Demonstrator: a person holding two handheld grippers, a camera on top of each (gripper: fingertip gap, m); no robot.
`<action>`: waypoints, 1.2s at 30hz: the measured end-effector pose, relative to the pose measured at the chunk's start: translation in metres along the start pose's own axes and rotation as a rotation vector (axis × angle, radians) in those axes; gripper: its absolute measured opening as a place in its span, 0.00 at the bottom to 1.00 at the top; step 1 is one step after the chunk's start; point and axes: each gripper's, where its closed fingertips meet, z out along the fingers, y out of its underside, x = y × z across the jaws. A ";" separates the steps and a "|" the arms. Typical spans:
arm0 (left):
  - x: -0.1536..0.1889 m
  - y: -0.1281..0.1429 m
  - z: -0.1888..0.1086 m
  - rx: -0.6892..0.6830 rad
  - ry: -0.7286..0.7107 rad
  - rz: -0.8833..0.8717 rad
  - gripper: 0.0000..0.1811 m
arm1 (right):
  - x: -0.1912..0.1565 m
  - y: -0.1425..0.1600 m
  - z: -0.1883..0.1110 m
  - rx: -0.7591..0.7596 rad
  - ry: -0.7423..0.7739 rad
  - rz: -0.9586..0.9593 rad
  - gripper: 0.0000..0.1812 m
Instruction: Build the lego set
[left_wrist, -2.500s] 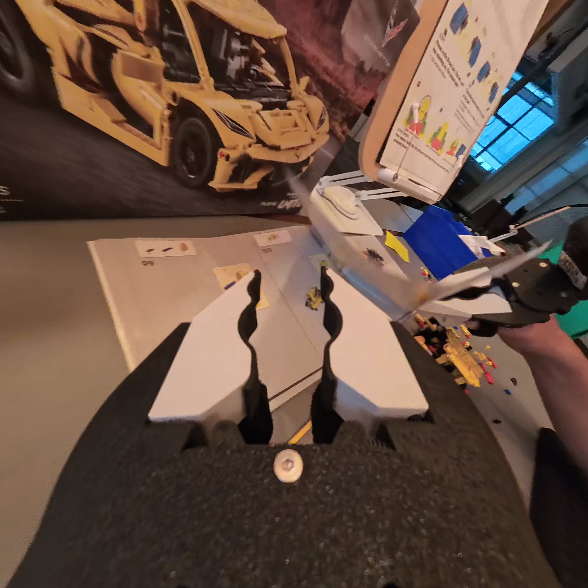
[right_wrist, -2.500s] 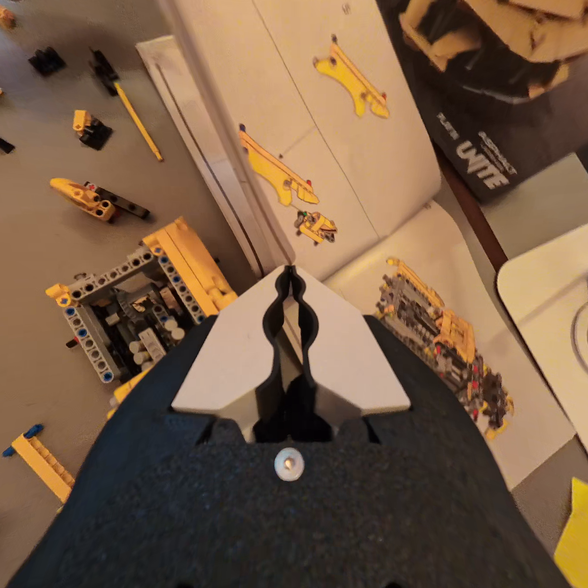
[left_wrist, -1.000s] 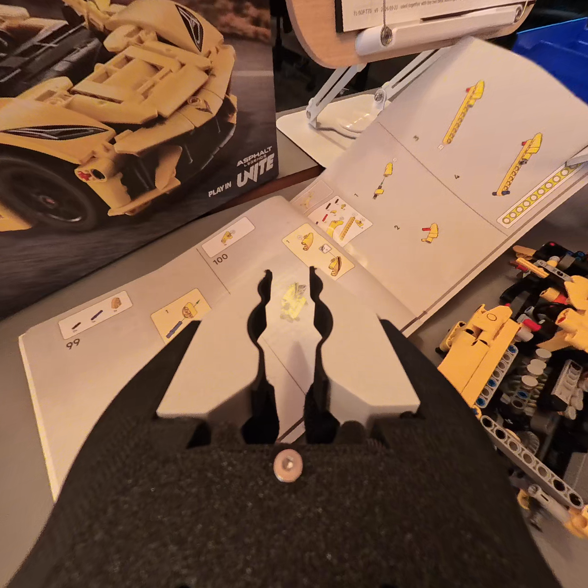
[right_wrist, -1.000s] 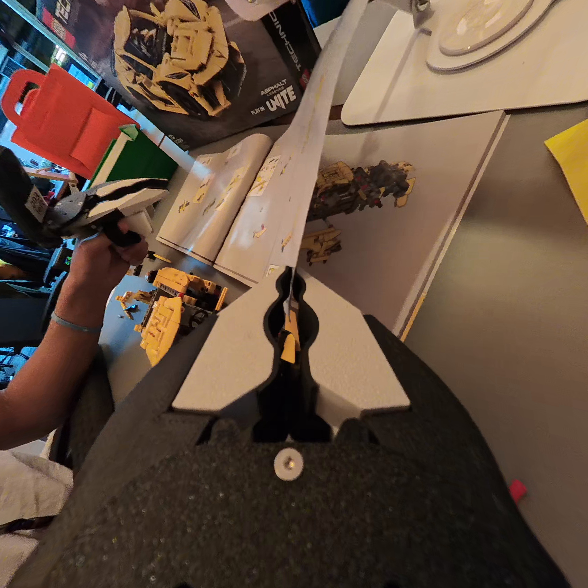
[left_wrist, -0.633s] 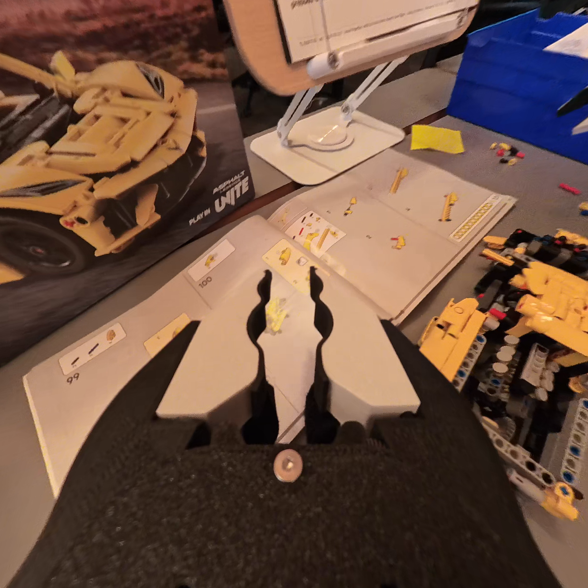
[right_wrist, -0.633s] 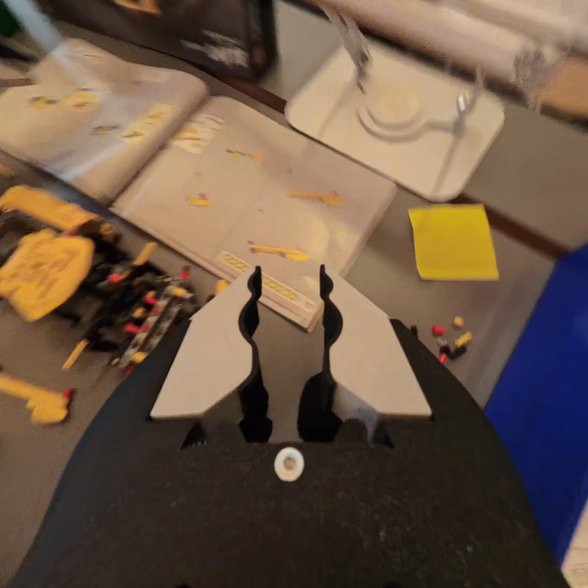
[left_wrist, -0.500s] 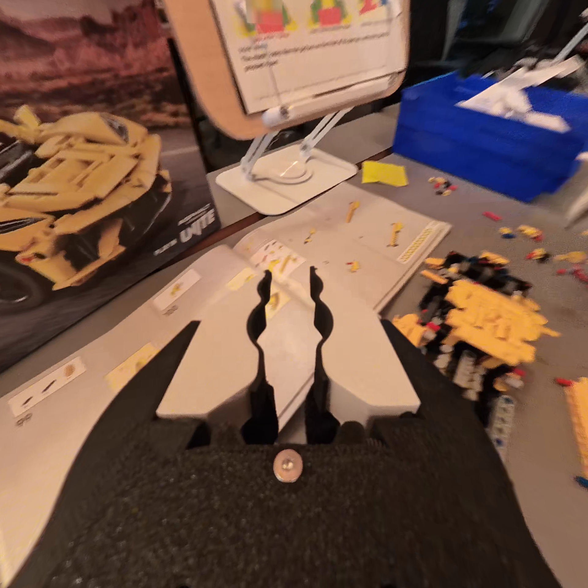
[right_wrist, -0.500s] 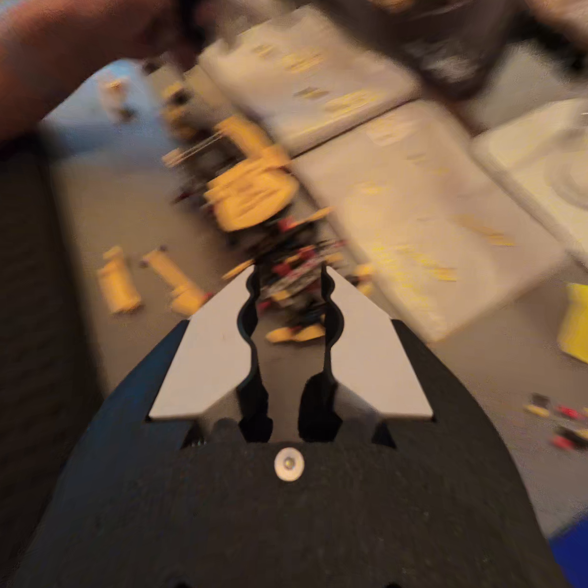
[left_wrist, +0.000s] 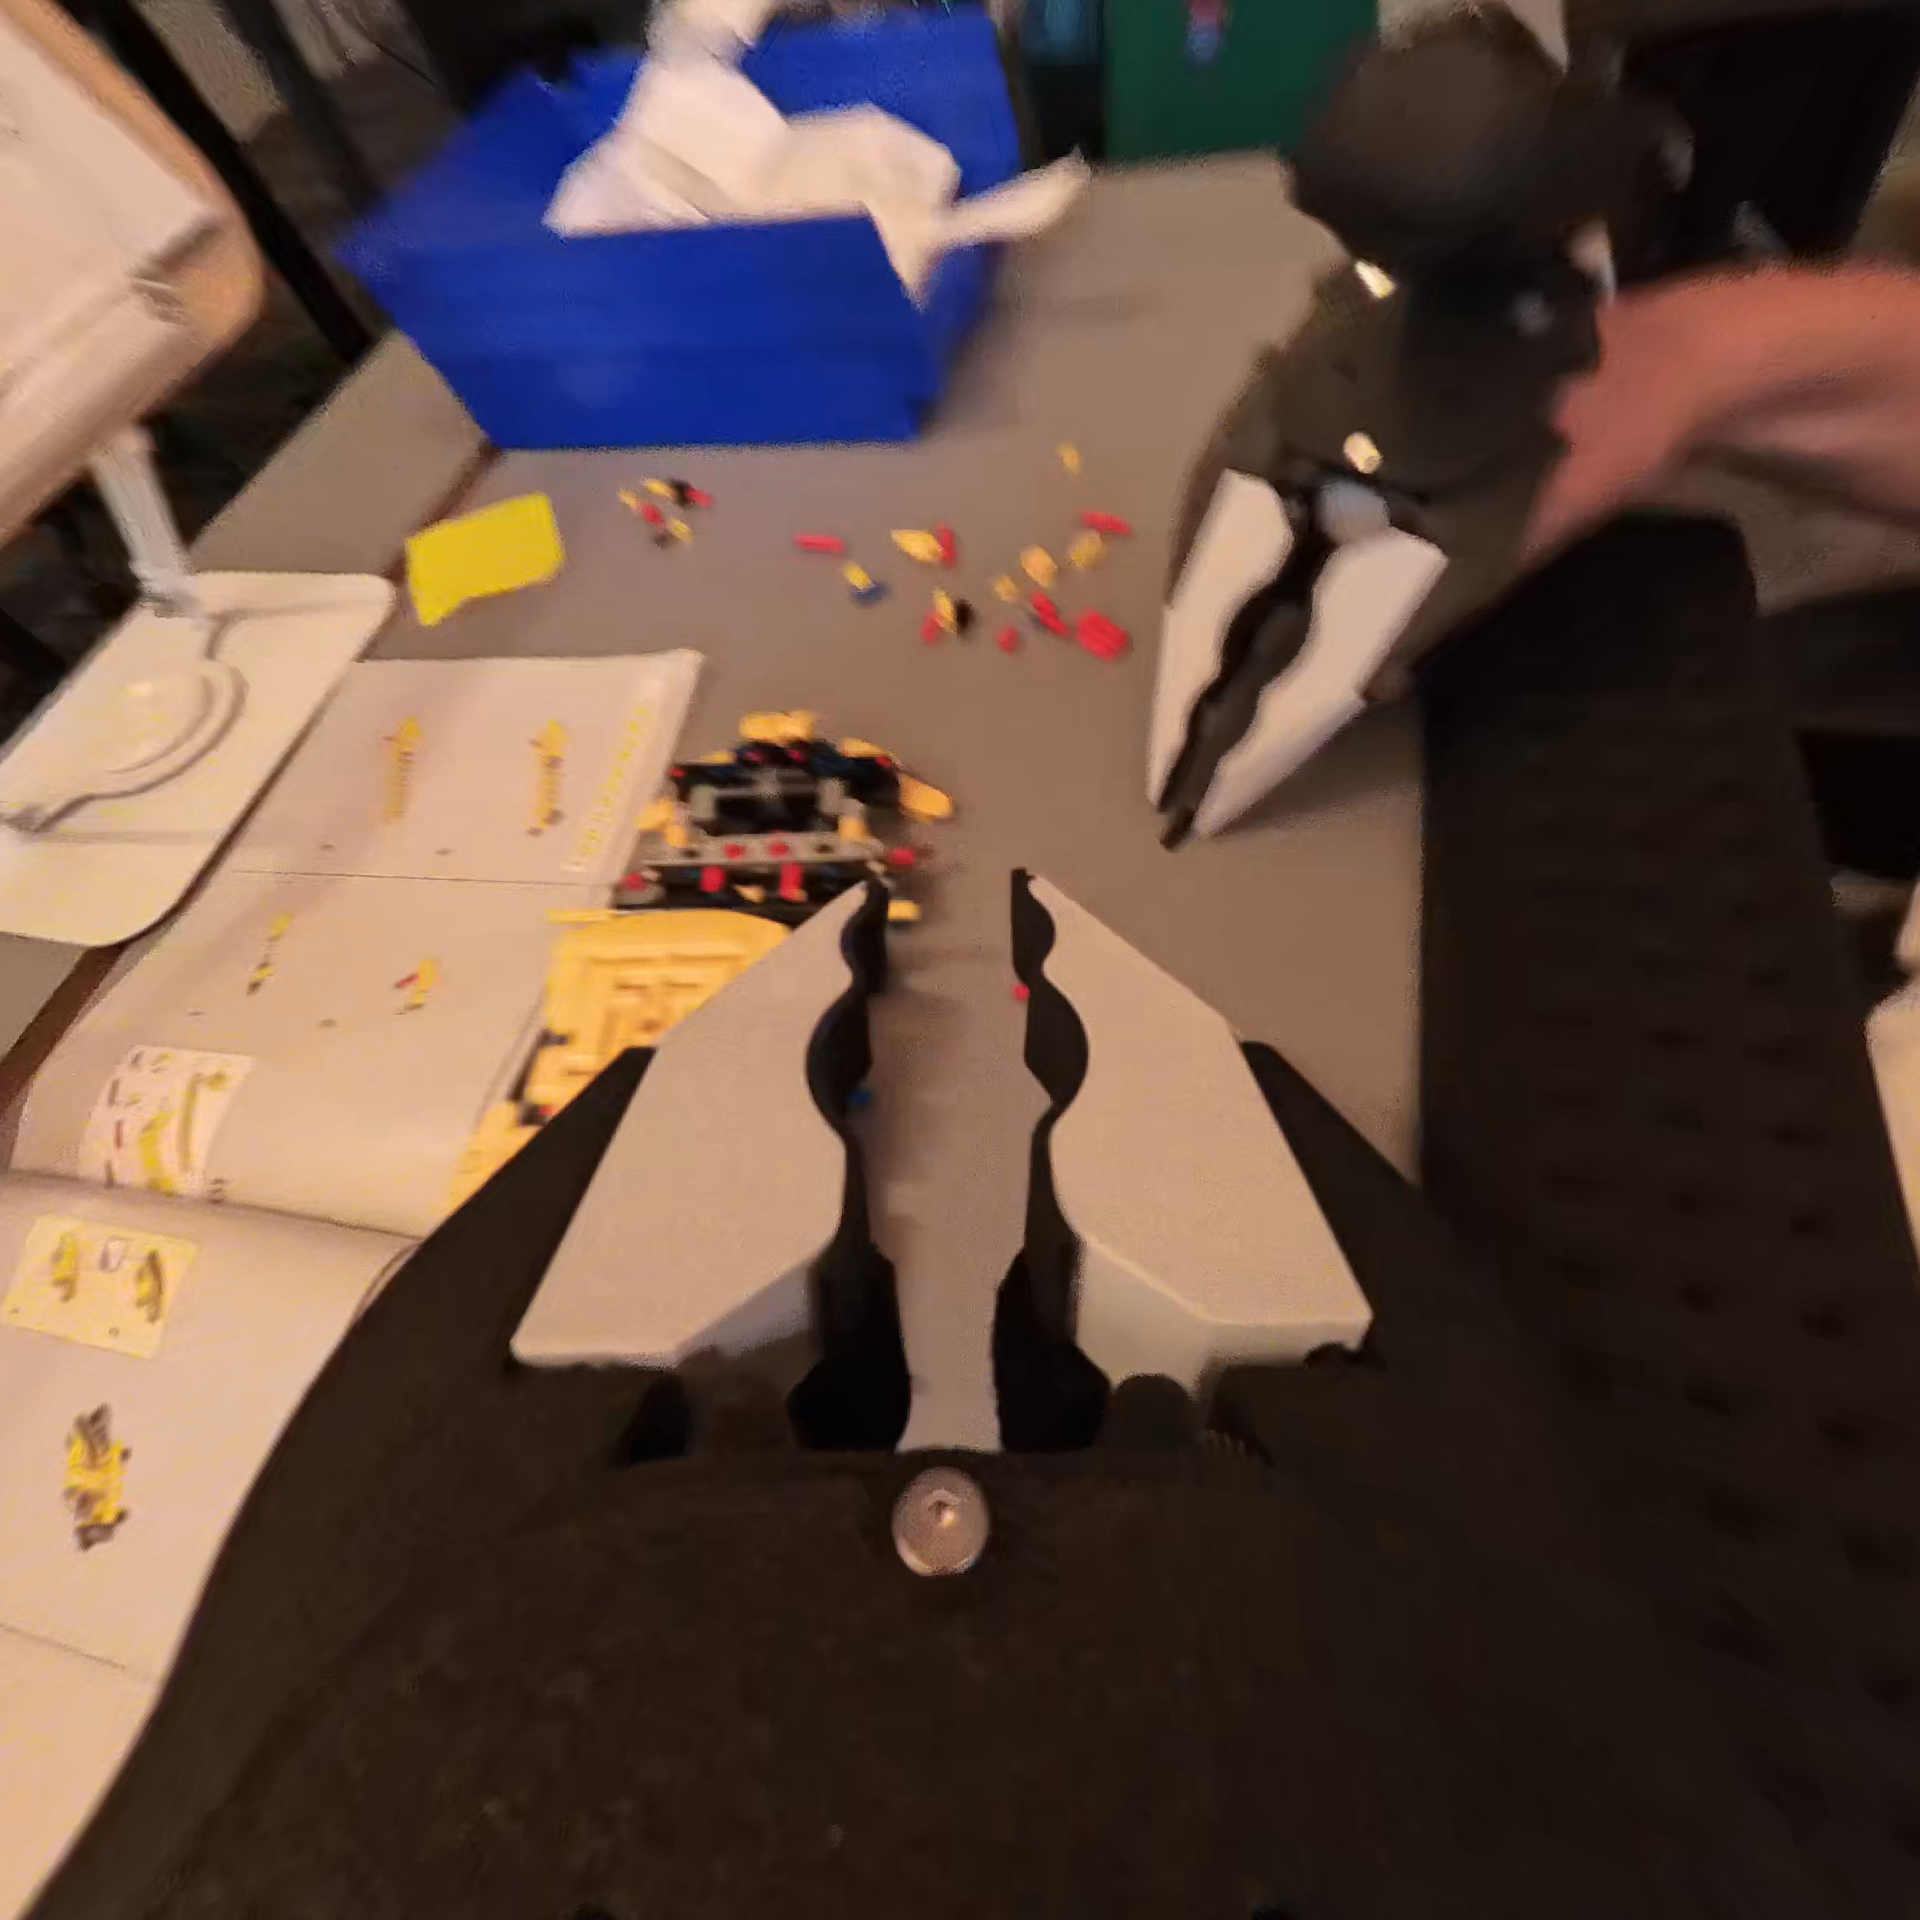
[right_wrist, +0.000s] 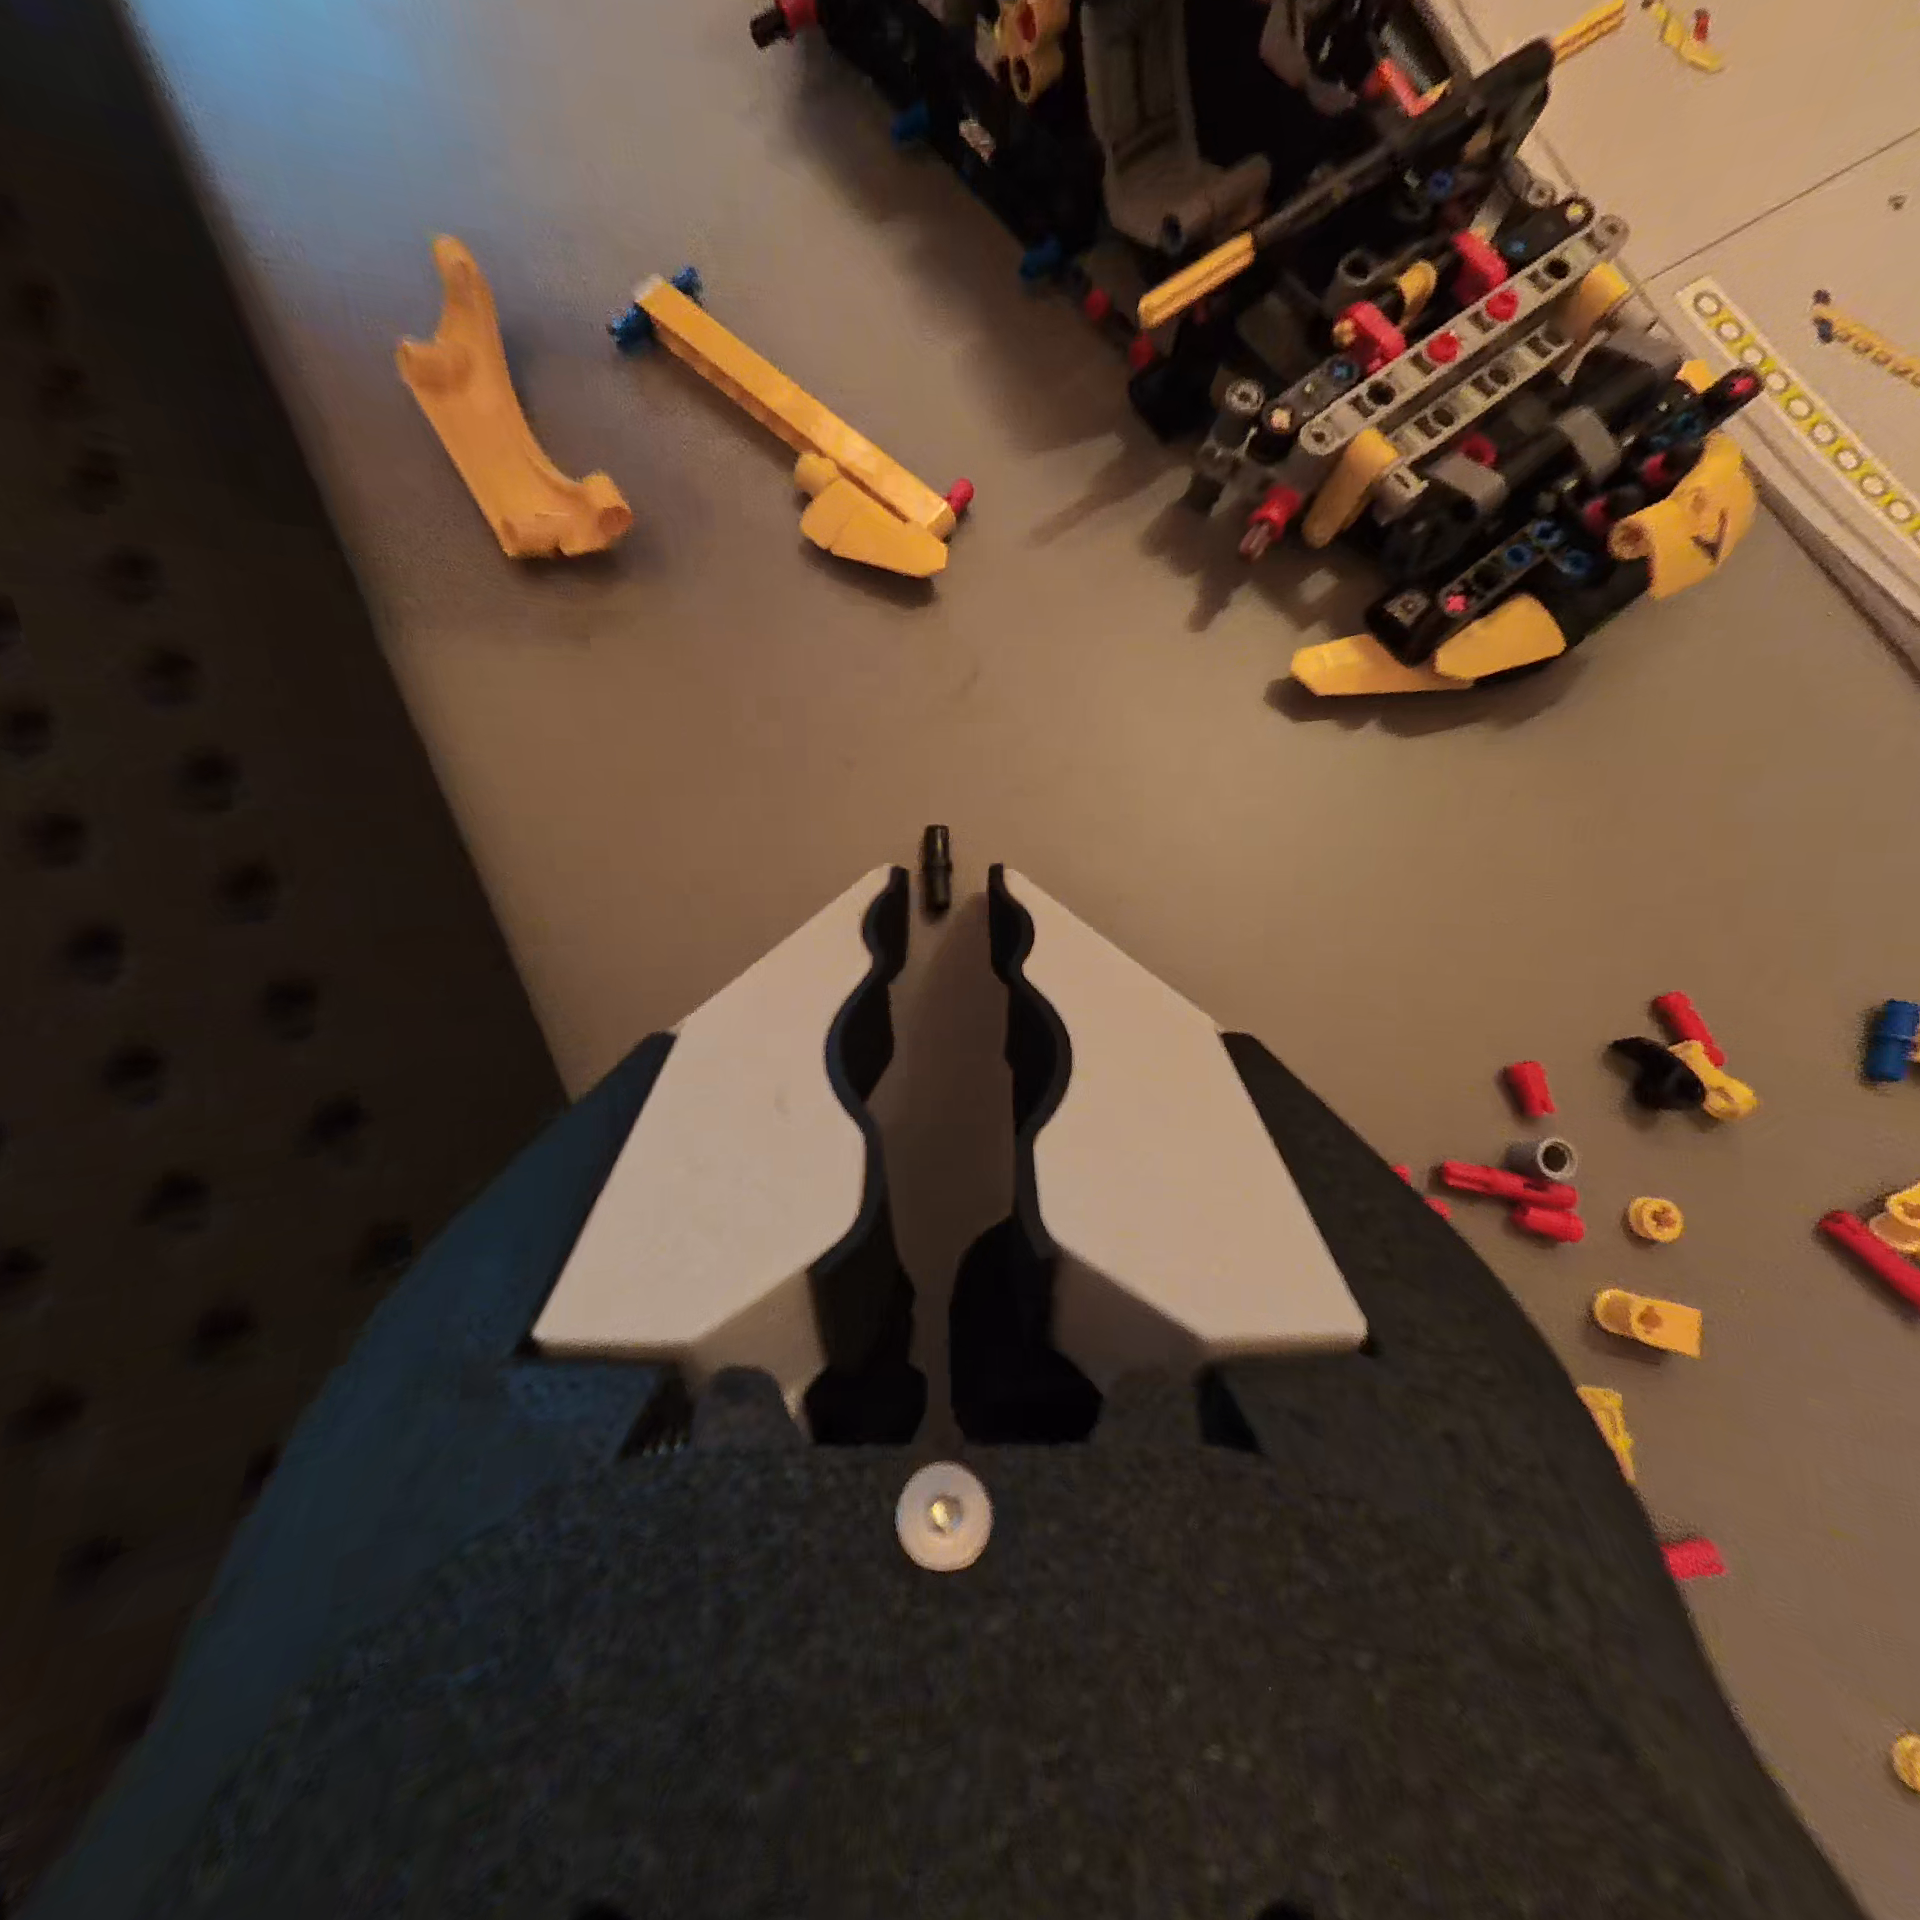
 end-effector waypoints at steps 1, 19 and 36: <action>0.015 0.007 0.005 -0.052 0.001 0.058 0.13 | 0.002 0.002 0.002 -0.002 0.010 -0.008 0.05; 0.063 -0.006 0.039 -0.122 -0.409 0.963 0.03 | -0.036 -0.088 -0.044 0.163 -0.265 0.124 0.02; 0.052 -0.027 0.028 0.010 -0.520 0.719 0.02 | -0.028 -0.118 -0.059 0.520 -0.317 0.277 0.02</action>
